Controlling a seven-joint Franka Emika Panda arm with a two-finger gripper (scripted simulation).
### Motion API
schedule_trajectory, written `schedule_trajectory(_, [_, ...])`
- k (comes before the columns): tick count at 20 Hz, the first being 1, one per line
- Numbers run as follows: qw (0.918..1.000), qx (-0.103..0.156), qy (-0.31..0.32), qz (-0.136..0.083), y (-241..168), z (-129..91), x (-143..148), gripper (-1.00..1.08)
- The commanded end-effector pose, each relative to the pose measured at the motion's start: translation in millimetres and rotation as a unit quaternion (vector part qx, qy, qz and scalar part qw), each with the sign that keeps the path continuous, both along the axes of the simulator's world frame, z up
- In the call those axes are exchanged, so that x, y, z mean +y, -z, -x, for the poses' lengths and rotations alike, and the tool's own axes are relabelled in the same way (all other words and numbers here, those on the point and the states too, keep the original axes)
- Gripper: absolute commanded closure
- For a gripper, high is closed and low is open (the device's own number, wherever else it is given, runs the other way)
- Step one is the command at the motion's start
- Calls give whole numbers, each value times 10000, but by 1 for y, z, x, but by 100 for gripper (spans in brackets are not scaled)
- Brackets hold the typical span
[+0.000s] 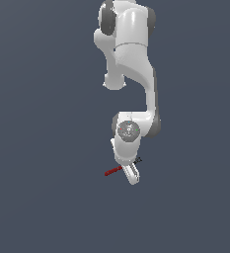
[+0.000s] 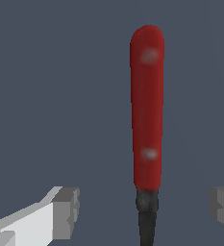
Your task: Pick up the object and move it to a goal position.
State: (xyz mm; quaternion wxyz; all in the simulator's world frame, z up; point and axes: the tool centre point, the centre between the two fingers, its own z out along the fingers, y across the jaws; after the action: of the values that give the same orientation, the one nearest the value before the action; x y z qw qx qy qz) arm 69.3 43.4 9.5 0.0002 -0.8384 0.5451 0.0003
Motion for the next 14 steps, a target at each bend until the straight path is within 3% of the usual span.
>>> schedule_trajectory(1, [10000,-1,0,3,3,0,0,108])
schedule_trajectory(14, [10000,-4,21,10,-1,0,-4,108])
